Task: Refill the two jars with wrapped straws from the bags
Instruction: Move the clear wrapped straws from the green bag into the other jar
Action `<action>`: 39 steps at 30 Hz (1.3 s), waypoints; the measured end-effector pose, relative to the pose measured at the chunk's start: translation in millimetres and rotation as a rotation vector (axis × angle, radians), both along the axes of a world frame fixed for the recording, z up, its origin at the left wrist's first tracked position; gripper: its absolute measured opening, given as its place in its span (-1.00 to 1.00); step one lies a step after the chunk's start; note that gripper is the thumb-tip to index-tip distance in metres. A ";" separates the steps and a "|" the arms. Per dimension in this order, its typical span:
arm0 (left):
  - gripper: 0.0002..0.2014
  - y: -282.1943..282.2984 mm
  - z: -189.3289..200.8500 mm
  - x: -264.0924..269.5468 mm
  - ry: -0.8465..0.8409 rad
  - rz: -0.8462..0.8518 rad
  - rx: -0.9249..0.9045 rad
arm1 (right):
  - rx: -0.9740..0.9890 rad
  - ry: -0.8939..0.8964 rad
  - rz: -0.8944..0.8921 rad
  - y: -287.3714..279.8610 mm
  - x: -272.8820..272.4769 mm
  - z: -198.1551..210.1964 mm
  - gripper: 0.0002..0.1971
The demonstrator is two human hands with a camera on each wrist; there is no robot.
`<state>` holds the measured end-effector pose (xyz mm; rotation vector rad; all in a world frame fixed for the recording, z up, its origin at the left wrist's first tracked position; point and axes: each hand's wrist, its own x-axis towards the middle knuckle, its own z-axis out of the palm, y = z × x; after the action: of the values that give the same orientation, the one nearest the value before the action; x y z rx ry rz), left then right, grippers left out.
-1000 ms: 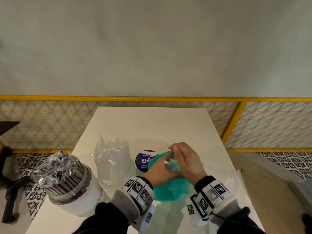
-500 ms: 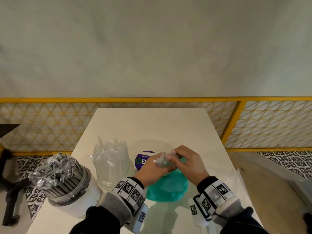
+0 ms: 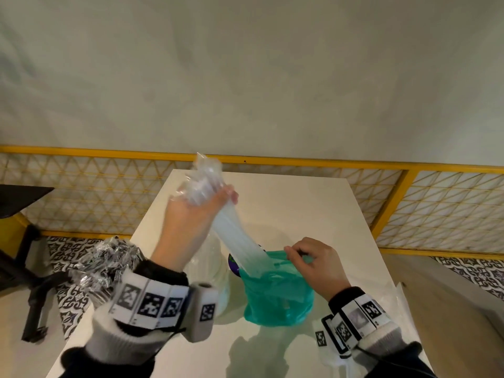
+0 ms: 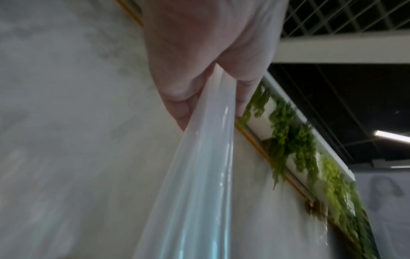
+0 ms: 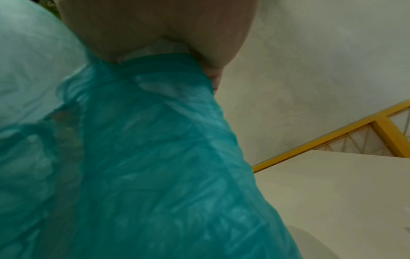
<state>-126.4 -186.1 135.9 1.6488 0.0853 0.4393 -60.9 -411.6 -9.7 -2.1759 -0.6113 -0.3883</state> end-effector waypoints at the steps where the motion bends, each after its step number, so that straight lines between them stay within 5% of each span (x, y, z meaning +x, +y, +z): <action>1: -0.85 7.8 10.5 -3.7 -0.030 0.038 0.008 | -0.003 0.002 0.004 0.3 0.5 -0.2 -0.61; 9: -0.87 37.6 10.9 -10.3 -0.089 0.297 0.047 | 0.008 0.006 0.017 -1.4 3.6 0.1 -0.61; 14: -0.60 44.1 -17.4 -5.3 -0.003 0.432 0.118 | 0.011 0.007 0.027 -1.6 3.5 1.9 -0.62; 26: -0.84 38.3 0.1 -4.9 0.048 0.350 0.101 | 0.167 0.053 0.163 47.0 -10.9 -0.8 -0.73; 29: -0.84 34.9 20.5 -13.3 -0.061 0.289 0.156 | 0.033 0.121 0.195 69.7 -10.5 0.6 -0.77; 33: -0.76 37.4 30.2 -15.4 -0.139 0.255 0.205 | -0.408 0.257 0.332 96.6 -6.7 -2.2 -0.68; 39: -0.71 41.9 11.4 -13.5 -0.082 0.237 0.213 | -0.466 0.388 0.383 114.2 -4.9 -10.0 -0.71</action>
<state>-139.9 -144.2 147.3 1.8354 0.1793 0.7160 -65.9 -297.4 -19.7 -2.3991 -0.9379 0.4113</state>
